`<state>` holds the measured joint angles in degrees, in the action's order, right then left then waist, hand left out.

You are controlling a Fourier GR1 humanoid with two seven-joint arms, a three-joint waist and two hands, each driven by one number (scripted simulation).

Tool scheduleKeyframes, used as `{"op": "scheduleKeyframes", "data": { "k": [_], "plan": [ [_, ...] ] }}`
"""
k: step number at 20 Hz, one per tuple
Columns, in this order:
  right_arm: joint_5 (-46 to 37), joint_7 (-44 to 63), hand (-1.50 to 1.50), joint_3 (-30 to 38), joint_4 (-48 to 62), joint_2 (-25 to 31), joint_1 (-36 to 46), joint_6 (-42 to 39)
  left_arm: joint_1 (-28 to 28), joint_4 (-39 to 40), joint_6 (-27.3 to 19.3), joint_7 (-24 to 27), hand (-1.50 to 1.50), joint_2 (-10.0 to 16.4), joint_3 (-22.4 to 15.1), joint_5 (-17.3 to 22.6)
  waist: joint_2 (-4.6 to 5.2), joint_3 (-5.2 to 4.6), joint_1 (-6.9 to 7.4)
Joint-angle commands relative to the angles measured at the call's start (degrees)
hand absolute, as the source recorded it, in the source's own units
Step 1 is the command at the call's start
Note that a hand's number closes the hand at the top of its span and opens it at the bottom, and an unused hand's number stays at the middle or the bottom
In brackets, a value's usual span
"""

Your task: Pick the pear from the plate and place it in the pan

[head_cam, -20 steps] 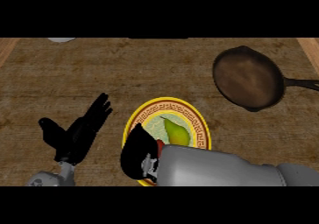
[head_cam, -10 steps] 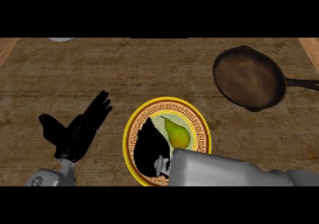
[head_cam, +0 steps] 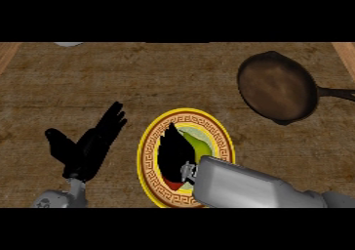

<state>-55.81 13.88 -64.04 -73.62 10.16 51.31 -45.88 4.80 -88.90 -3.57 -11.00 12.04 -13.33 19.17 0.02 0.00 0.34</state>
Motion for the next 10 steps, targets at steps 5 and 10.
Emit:
{"op": "scheduleKeyframes", "data": {
  "k": [5, 10],
  "plan": [
    [-8.6, -7.3, 1.50, 2.0, 8.8, -3.1, -0.6, 5.5, -2.4, 1.0, 3.9, 3.2, 0.00, 0.0, 1.8, -0.6, 0.03, -0.01, 0.17],
    [-13.1, -16.8, 1.50, 0.7, 11.0, 0.0, 0.3, 16.6, -0.6, 0.1, 2.9, -0.3, 0.00, -1.3, 1.9, -0.4, 0.08, 0.00, 0.20]
  ]
}}
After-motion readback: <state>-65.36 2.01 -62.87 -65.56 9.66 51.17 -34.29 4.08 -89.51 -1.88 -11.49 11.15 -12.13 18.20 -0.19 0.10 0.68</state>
